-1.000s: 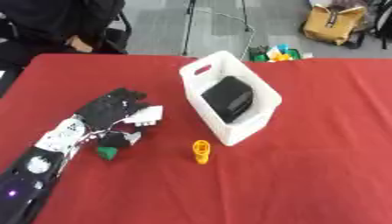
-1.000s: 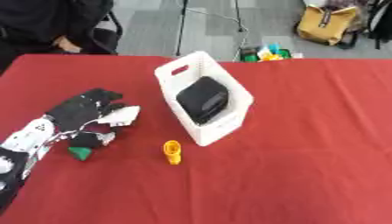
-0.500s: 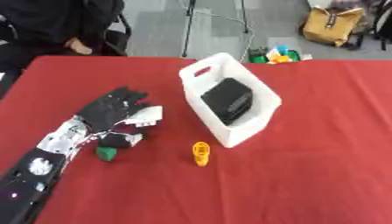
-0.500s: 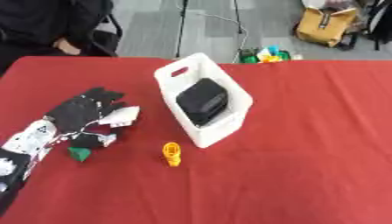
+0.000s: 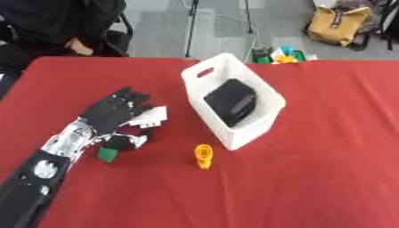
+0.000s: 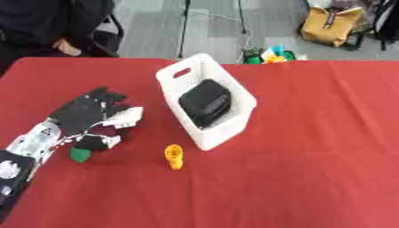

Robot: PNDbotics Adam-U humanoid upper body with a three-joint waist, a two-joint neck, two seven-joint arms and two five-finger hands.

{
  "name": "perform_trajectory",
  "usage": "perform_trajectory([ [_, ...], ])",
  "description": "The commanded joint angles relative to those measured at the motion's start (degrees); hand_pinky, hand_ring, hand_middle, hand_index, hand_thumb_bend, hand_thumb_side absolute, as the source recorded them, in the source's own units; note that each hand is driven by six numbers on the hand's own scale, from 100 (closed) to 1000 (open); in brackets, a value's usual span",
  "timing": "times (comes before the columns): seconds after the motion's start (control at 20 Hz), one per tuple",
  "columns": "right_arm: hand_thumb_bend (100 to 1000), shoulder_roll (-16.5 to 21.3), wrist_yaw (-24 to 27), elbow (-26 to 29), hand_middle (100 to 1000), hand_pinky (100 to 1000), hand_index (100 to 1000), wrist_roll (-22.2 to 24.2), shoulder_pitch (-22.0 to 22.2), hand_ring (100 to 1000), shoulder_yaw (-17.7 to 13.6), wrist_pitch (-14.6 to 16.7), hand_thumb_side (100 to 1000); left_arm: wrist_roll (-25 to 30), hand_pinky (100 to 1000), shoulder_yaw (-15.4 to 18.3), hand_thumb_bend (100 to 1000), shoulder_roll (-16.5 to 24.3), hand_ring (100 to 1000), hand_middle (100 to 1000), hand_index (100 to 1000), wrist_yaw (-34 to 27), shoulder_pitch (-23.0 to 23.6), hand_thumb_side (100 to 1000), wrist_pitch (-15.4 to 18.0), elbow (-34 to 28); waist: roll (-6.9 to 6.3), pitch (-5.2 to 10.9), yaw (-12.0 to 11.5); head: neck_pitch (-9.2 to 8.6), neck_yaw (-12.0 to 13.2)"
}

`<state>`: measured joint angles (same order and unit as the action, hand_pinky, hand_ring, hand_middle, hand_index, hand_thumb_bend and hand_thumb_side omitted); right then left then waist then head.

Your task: Pick up objects on the table and place them in the box.

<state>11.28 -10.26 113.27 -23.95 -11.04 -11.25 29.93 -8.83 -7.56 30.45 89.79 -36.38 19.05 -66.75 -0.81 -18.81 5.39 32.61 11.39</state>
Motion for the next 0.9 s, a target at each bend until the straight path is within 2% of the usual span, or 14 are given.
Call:
perform_trajectory([
  [0.05,100,0.4,0.5,1.3,712,780,706,0.2,-0.3,837,0.0,0.0,999,-0.3,955,-0.3,266,0.5,904,920,928,1.2,-0.5,1000,-0.1,0.6,0.06,0.61,0.1,-0.79,0.0],
  [0.35,100,0.4,0.6,1.3,712,780,706,0.3,-0.3,837,0.1,0.1,999,0.2,950,-0.3,254,0.3,886,886,909,1.9,-1.0,1000,0.1,1.4,0.09,0.5,0.1,-0.95,0.0],
  [0.4,100,0.4,0.6,1.3,712,780,706,0.3,-0.3,837,0.1,0.1,1000,0.2,945,-0.3,214,0.3,876,866,890,1.9,-1.0,1000,0.1,1.5,0.1,0.48,0.1,-0.93,0.0],
  [0.45,100,0.4,0.7,1.3,712,780,706,0.3,-0.3,837,0.1,0.2,1000,0.1,945,-0.3,214,0.2,876,866,890,1.9,-1.1,1000,0.0,1.5,0.11,0.46,0.1,-0.91,0.1],
  [0.5,100,0.4,0.7,1.3,712,780,706,0.4,-0.3,837,0.1,0.2,999,0.0,940,-0.3,154,0.3,865,846,872,2.0,-1.1,1000,-0.1,1.5,0.11,0.45,0.1,-0.89,0.1],
  [0.65,100,0.3,0.7,1.3,712,780,707,0.5,-0.3,838,0.1,0.1,999,-0.7,939,-0.4,136,0.3,861,839,864,2.4,-1.1,1000,-0.4,1.2,0.1,0.46,0.1,-0.86,0.1],
  [0.7,100,0.3,0.8,1.3,713,780,707,0.5,-0.3,838,0.1,0.1,998,-1.0,927,-0.4,100,0.4,841,817,840,2.6,-1.2,998,-0.6,1.0,0.1,0.49,0.0,-0.84,0.1],
  [0.85,100,0.4,0.8,1.3,713,780,707,0.5,-0.2,838,0.1,0.1,997,-2.1,927,-0.6,100,0.5,841,817,840,3.5,-1.0,996,-1.0,0.4,0.1,0.54,0.0,-0.82,0.1],
  [0.9,100,0.4,0.8,1.3,713,780,709,0.6,-0.2,838,0.1,0.1,995,-2.4,934,-0.7,100,0.6,841,822,832,3.9,-1.0,957,-1.1,0.2,0.05,0.56,0.0,-0.83,0.2],
])
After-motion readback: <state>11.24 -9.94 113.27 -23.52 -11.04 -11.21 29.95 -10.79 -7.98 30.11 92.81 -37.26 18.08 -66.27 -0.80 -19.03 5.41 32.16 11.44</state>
